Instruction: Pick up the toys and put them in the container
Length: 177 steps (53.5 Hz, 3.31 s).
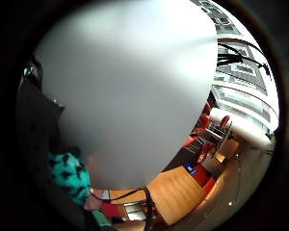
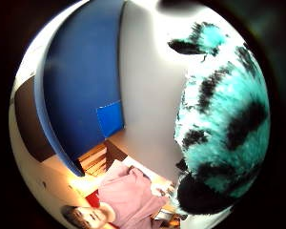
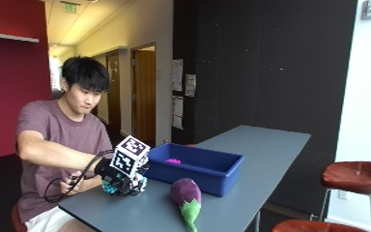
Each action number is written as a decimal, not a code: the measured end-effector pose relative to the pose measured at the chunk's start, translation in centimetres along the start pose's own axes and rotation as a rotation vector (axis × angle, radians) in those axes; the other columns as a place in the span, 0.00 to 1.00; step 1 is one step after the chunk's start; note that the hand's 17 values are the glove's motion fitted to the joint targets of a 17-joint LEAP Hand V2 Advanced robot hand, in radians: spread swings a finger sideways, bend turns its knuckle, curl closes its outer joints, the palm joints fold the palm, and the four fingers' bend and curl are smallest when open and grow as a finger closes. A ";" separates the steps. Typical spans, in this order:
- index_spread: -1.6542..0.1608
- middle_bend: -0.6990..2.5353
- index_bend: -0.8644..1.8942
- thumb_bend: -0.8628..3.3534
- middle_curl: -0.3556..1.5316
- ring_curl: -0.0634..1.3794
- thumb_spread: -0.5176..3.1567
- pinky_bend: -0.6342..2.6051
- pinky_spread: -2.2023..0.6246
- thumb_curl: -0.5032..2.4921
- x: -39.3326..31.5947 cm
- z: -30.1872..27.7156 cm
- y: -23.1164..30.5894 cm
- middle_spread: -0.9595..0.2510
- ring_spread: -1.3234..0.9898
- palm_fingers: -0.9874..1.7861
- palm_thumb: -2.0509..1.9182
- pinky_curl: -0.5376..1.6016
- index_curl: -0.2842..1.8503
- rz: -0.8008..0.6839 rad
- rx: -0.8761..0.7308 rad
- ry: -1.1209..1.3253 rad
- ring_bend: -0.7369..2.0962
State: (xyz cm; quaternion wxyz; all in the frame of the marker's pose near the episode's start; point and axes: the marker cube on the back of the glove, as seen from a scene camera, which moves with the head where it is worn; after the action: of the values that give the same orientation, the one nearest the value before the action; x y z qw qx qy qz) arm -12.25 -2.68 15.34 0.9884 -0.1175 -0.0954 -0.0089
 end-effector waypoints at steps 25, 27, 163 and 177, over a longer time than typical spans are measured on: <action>0.71 0.57 0.61 0.24 0.66 0.45 0.32 0.49 0.64 0.42 -8.9 -15.8 1.3 0.57 0.42 0.74 0.68 0.45 0.42 -0.108 0.254 0.018 0.74; 0.71 0.57 0.61 0.24 0.67 0.46 0.31 0.49 0.64 0.43 -10.5 -16.9 1.1 0.58 0.42 0.74 0.68 0.46 0.43 -0.129 0.283 0.017 0.74; 0.74 0.46 0.43 0.23 0.49 0.40 0.42 0.37 0.70 0.34 -0.7 -6.7 -18.9 0.58 0.43 0.80 0.64 0.39 0.31 -0.150 0.436 0.118 0.61; 0.71 0.55 0.57 0.22 0.59 0.49 0.35 0.47 0.66 0.38 1.1 -6.2 -13.2 0.58 0.41 0.78 0.65 0.48 0.42 -0.017 0.223 0.139 0.69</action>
State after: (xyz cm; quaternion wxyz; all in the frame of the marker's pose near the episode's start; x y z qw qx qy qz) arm -10.59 -16.95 12.71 0.9995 -0.0050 -0.0279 -0.0150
